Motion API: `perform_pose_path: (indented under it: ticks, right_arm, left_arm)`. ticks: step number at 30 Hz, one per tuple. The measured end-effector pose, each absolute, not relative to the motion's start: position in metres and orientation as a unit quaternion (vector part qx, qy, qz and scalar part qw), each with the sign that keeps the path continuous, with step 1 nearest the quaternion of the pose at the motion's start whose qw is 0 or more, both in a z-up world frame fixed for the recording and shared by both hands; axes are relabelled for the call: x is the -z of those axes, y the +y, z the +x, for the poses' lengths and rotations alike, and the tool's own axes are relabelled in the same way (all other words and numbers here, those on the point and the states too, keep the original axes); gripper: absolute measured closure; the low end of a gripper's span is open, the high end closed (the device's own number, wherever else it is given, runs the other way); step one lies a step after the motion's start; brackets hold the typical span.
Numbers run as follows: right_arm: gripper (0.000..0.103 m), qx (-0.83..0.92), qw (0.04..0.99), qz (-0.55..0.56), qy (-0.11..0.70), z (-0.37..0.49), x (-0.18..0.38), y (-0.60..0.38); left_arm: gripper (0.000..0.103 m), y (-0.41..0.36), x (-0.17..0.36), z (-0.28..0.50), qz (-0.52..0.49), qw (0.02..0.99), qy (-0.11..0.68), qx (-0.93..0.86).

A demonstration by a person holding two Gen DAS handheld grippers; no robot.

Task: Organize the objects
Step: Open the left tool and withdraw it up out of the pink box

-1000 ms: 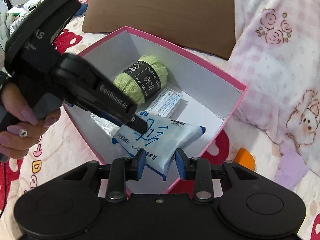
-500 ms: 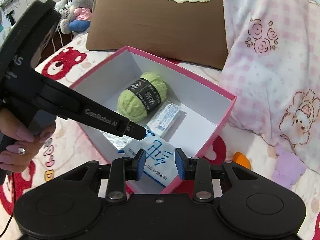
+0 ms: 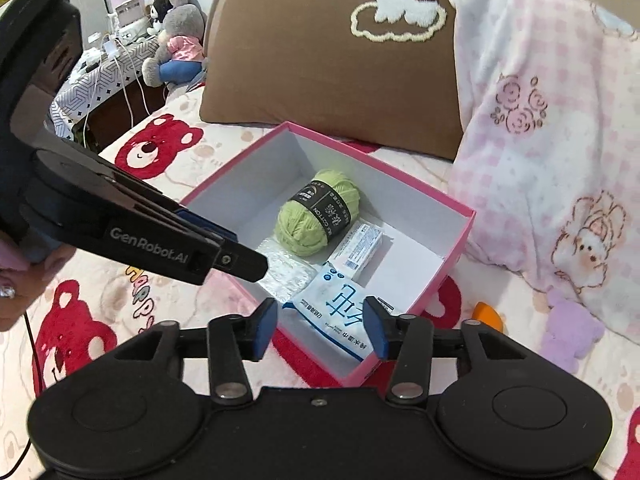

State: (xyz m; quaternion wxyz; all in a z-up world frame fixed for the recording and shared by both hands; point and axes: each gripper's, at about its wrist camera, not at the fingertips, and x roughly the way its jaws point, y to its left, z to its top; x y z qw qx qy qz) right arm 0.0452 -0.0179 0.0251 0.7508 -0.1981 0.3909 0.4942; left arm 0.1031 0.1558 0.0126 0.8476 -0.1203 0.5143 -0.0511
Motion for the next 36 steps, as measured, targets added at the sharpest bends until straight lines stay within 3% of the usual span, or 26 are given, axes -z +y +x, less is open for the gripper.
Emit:
perform_pose_path:
  ticks: [7, 11, 20, 36]
  right_arm:
    - [0.012, -0.492, 0.76, -0.194, 0.377, 0.024, -0.045, -0.033]
    - [0.011, -0.481, 0.764, -0.189, 0.387, 0.014, -0.054, -0.042]
    - [0.01, -0.454, 0.777, -0.19, 0.393, -0.003, -0.071, -0.07]
    - [0.01, -0.436, 0.771, -0.226, 0.405, -0.024, -0.075, -0.117]
  left_arm:
    - [0.054, 0.155, -0.043, 0.07, -0.113, 0.864, 0.489, 0.05]
    - [0.035, 0.155, -0.059, 0.054, -0.113, 0.871, 0.475, 0.057]
    - [0.006, 0.139, -0.074, 0.027, -0.097, 0.866, 0.481, 0.096]
    - [0.001, 0.106, -0.071, -0.003, -0.077, 0.852, 0.508, 0.101]
